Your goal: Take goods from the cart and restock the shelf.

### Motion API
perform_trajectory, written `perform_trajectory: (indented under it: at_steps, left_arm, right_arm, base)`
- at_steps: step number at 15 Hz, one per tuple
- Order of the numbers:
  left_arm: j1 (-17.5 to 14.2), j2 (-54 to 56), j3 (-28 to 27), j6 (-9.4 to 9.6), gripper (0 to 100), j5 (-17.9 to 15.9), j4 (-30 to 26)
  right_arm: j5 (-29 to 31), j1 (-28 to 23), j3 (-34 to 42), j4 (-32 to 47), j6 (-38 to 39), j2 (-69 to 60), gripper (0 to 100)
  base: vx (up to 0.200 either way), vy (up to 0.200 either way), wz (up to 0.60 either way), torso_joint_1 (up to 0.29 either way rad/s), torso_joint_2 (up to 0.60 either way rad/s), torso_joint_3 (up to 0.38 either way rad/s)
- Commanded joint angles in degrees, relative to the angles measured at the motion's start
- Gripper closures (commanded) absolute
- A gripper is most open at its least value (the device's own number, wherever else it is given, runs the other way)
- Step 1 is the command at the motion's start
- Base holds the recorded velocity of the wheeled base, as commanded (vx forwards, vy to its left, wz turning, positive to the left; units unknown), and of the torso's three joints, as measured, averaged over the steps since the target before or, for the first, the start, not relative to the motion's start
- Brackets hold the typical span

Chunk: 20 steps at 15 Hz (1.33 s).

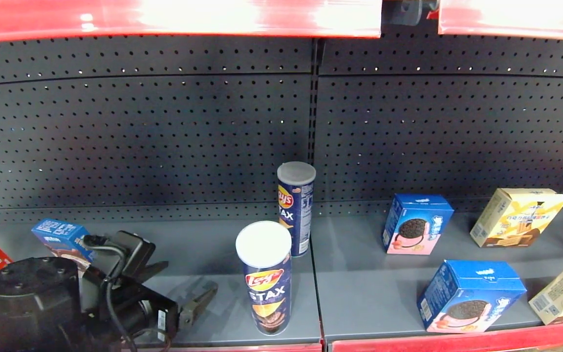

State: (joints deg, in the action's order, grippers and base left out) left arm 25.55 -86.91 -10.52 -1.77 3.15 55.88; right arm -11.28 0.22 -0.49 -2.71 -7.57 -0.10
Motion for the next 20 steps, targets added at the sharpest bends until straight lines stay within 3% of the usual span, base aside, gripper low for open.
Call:
perform_trajectory:
  at_steps: [1, 7, 10, 14, 17, 20]
  left_arm:
    - [0.4, -3.6, -1.3, 0.01, 0, 0.0, 0.0]
    - [2.7, -8.5, -6.5, -0.17, 0, 0.5, 0.1]
    - [5.0, -9.5, -7.8, -2.80, 0, 1.6, 0.1]
    - [6.6, -9.7, -8.6, -3.59, 0, 1.8, 0.0]
    - [6.9, -9.9, -8.5, -3.68, 0, 1.9, -0.2]
    - [6.4, -9.9, -4.1, -3.59, 0, 2.4, -0.2]
  right_arm:
    - [-0.1, 0.0, 0.0, 0.0, -0.1, 0.1, 0]
    - [-0.1, 0.0, 0.0, 0.0, -1.7, 0.1, 0]
    - [-0.1, 0.0, 0.0, 0.0, -1.6, 0.1, 0]
    - [-0.1, 0.0, 0.0, 0.1, -1.6, 0.1, 0]
    - [-0.1, 0.0, 0.0, 0.1, -1.6, 0.1, 0]
    - [-0.1, 0.0, 0.0, 0.1, -1.7, 0.1, 0]
  base:
    - [0.000, 0.000, 0.00, 0.000, 0.00, 0.000]
    - [0.000, 0.000, 0.00, 0.000, 0.00, 0.000]
    - [0.000, 0.000, 0.00, 0.000, 0.00, 0.000]
    - [0.000, 0.000, 0.00, 0.000, 0.00, 0.000]
    - [0.000, 0.000, 0.00, 0.000, 0.00, 0.000]
    - [0.000, 0.000, 0.00, 0.000, 0.00, 0.000]
